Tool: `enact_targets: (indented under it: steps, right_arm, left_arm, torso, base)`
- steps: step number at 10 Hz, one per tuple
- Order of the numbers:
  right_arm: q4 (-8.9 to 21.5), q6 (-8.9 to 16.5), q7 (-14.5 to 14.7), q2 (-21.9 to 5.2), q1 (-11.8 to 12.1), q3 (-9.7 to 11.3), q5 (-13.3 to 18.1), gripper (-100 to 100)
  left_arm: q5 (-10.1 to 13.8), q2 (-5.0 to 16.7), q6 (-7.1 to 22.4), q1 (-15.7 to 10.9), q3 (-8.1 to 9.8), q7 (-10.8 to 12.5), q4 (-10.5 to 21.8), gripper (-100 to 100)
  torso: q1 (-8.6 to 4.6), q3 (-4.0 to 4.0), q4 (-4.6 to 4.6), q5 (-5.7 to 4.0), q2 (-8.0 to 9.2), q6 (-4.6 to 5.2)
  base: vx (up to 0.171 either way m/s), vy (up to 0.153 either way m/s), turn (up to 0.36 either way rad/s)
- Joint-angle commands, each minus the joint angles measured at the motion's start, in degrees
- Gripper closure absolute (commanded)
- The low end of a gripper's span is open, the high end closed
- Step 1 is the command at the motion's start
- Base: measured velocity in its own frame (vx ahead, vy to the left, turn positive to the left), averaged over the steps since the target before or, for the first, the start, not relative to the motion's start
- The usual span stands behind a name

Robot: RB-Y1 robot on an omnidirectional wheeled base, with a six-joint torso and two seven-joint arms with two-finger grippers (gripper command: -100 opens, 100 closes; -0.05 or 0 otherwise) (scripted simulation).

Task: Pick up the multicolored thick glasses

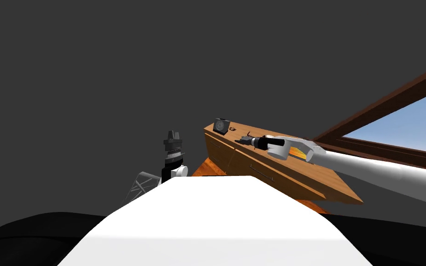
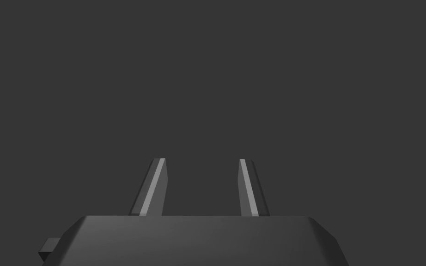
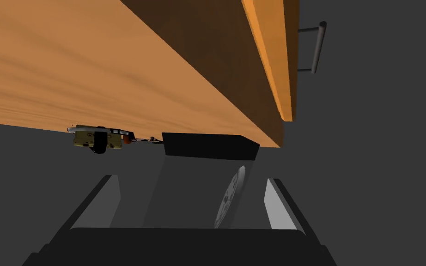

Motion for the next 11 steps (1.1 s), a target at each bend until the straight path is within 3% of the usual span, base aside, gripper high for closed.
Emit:
enact_targets:
  steps: [1,2,3,6,7,8,10,11]
  right_arm:
    - [0.02,1.17,1.54,-2.86,0.36,0.09,-0.90,-100]
    - [0.02,1.17,1.54,-3.61,0.36,0.09,-0.90,-100]
    - [0.62,3.54,4.23,-5.83,-0.41,1.40,-3.14,-100]
    - [1.18,5.83,6.92,-12.01,-1.04,2.71,-5.30,-100]
    - [1.18,5.83,7.11,-12.01,-1.04,2.71,-5.30,-100]
    - [1.70,8.04,8.99,-14.70,-1.53,4.03,-7.37,-100]
    - [1.70,8.04,9.70,-15.93,-1.53,4.03,-7.37,-100]
    - [2.18,10.17,12.16,-18.19,-1.87,5.39,-9.34,-100]
  left_arm:
    - [0.00,0.00,0.00,0.00,0.00,0.00,0.00,0]
    - [0.00,0.00,0.00,0.01,0.01,0.00,0.00,0]
    - [0.00,0.00,0.00,0.01,0.01,0.00,0.00,0]
    - [0.00,0.00,0.00,0.00,0.00,0.00,0.00,0]
    - [0.00,0.00,0.00,0.01,0.01,0.00,0.00,0]
    - [0.00,0.00,0.00,0.01,0.01,0.00,0.00,0]
    - [0.00,0.00,0.00,0.01,0.01,0.00,0.00,0]
    - [0.00,0.00,0.00,0.01,0.01,0.00,0.00,0]
  torso:
    - [0.00,0.00,0.00,0.00,0.00,0.00]
    - [-0.02,0.01,0.01,0.00,0.01,0.07]
    - [-0.04,0.02,0.02,-0.01,0.03,0.08]
    - [0.03,-0.01,0.00,0.01,-0.02,0.02]
    - [0.00,-0.01,0.00,0.00,-0.02,0.07]
    - [-0.03,0.01,0.01,-0.02,0.01,0.08]
    - [0.00,0.00,0.00,-0.01,-0.01,0.06]
    - [-0.03,0.01,0.01,-0.02,0.01,0.08]
  base:
    - [0.007,0.004,0.122]
    - [0.005,0.002,-0.027]
    - [0.006,0.013,0.214]
    - [0.013,0.010,0.136]
    - [0.006,0.003,-0.020]
    - [0.010,0.013,0.166]
    - [0.009,0.004,0.066]
    - [0.012,0.009,0.156]
